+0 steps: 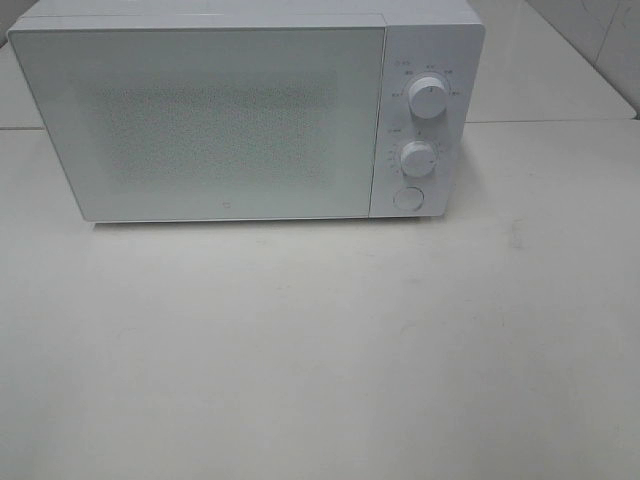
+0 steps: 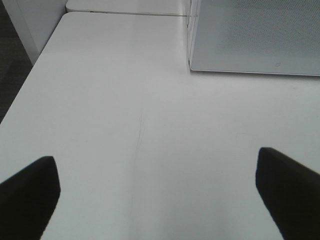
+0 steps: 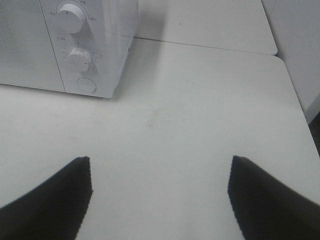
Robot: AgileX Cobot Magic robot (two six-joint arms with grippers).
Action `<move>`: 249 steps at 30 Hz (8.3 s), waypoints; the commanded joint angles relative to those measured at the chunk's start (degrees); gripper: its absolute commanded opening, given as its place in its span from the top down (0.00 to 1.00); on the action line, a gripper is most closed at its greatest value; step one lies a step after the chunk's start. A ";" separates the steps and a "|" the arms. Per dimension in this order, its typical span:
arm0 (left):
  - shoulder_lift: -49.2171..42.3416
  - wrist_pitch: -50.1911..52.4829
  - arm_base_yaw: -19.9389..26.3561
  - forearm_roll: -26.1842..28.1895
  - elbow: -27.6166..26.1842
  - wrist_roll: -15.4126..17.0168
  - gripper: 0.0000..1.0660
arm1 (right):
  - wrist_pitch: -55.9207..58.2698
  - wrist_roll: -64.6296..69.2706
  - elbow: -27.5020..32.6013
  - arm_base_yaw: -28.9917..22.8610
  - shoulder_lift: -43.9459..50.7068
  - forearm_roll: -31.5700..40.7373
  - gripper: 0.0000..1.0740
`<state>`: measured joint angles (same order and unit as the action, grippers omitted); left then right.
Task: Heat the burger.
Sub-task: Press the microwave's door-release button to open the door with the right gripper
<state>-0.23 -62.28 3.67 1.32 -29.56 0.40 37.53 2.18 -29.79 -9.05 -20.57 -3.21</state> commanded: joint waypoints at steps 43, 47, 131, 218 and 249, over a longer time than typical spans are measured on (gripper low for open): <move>-0.63 0.80 0.11 0.06 0.00 0.00 0.06 | -78.84 -11.69 12.03 0.17 -47.21 12.55 0.31; -0.63 0.80 0.11 0.06 0.00 0.00 0.06 | -83.37 -14.15 13.98 -2.01 -51.28 18.33 0.31; -0.63 0.80 0.11 0.06 0.00 0.00 0.06 | -98.66 71.91 3.09 -32.95 -82.62 53.11 1.00; -0.34 0.80 0.11 0.00 0.00 0.00 0.06 | -104.79 76.60 -27.62 -21.66 -106.00 44.63 1.00; -0.34 0.80 0.11 0.00 0.00 0.00 0.06 | -87.32 74.83 -17.88 -22.46 -97.92 44.23 1.00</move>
<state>-0.23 -62.28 3.67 1.20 -29.56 0.40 -50.76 78.55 -48.24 -31.68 -120.78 42.80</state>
